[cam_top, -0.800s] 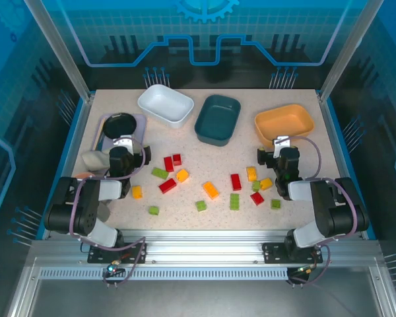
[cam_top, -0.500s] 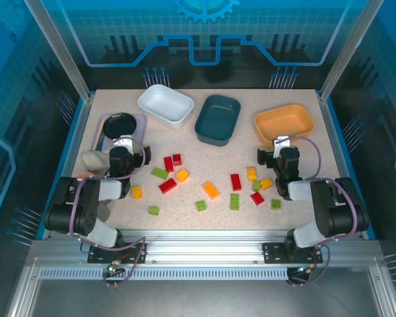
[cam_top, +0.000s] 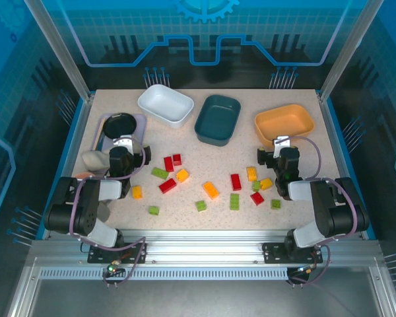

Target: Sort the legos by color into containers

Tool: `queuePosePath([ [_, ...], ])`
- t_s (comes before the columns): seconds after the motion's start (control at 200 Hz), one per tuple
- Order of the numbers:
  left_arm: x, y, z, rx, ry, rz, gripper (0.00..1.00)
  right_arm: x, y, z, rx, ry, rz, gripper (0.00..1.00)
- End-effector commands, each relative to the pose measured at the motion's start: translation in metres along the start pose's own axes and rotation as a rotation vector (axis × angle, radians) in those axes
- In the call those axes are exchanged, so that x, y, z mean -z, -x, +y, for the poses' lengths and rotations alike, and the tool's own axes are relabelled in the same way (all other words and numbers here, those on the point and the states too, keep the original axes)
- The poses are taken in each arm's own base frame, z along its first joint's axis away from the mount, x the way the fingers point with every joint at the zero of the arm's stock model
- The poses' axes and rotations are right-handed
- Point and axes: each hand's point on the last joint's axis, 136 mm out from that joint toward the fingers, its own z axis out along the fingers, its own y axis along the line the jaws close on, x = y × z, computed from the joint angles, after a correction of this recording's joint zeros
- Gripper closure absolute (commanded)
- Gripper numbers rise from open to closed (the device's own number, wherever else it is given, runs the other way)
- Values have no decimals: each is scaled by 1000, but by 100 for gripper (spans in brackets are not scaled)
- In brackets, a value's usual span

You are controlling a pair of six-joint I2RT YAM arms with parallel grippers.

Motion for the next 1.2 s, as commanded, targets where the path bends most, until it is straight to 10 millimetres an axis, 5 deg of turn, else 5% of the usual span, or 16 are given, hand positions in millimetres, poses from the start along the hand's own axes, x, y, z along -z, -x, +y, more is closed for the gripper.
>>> queuePosePath([
  [0.0, 4, 24, -8, -21, -8, -28, 1, 2, 23, -3, 2, -11, -29, 0],
  [0.09, 19, 62, -10, 10, 96, 53, 1, 20, 72, -13, -5, -109, -11, 0],
  [0.2, 57, 146, -45, 58, 84, -151, 1, 71, 195, -18, -96, -113, -288, 0],
  [0.25, 71, 178, -49, 195, 99, -189, 1, 91, 244, -28, -214, -120, -341, 0],
  [0.29, 82, 186, -39, 399, 157, -86, 1, 91, 257, -41, -365, -125, -265, 0],
  [0.36, 99, 164, -13, 714, 363, 114, 1, 86, 238, -59, -601, -145, 34, 0],
  [0.385, 90, 161, -20, 756, 321, 173, 1, 84, 220, -64, -677, -191, 153, 0],
  [0.455, 62, 160, -42, 834, 166, 310, 1, 63, 214, -48, -672, -42, 286, 10],
  [0.795, 4, 112, -72, 823, 219, 685, 4, 38, 157, 1, -738, 132, 547, 23],
  [1.195, -92, 68, -93, 799, 224, 796, 18, 8, 134, 25, -743, 221, 668, 28],
])
